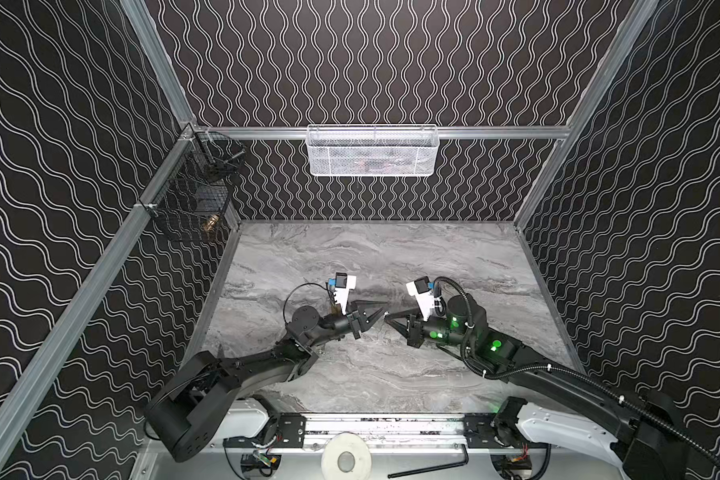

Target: Unlock with the key

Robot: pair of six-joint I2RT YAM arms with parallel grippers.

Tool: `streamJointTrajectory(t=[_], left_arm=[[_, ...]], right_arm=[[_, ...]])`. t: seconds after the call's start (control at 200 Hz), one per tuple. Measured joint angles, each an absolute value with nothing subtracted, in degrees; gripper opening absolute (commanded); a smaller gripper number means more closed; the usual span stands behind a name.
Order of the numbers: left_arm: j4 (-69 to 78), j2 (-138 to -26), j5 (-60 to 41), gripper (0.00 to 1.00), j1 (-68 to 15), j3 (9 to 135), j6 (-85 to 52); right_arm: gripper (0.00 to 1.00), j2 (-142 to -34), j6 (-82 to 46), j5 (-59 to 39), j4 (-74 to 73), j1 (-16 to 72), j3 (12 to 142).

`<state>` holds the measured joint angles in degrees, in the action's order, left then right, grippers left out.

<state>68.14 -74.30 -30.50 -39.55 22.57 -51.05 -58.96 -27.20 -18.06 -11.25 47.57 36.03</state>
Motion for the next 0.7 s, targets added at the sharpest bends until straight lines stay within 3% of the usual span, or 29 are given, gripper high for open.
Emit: streamJointTrajectory(t=[0.055, 0.1, 0.18, 0.275, 0.495, 0.701], left_arm=[[68.2, -74.3, -30.6, 0.43, -39.4, 22.6, -51.0], [68.2, -74.2, -30.6, 0.59, -39.2, 22.6, -51.1], [68.1, -74.0, -30.6, 0.8, -38.6, 22.6, -51.1], [66.3, -72.4, -30.3, 0.98, -37.9, 23.0, -51.0], [45.1, -66.9, -23.0, 0.99, -37.7, 31.1, -45.8], [16.0, -72.4, -9.0, 0.99, -45.1, 47.1, -38.0]], right_arm=[[0.0, -58.8, -27.2, -18.0, -11.4, 47.6, 35.9], [0.0, -58.6, -27.2, -17.8, -11.4, 47.6, 35.8], [0.0, -58.2, -27.2, -17.8, -11.3, 47.6, 35.6], [0.0, -57.2, -27.2, -17.6, -11.1, 47.0, 35.0], [0.0, -52.7, -27.2, -17.2, -8.8, 44.5, 32.0], [0.0, -44.9, -28.7, -14.0, -2.8, 42.7, 28.3]])
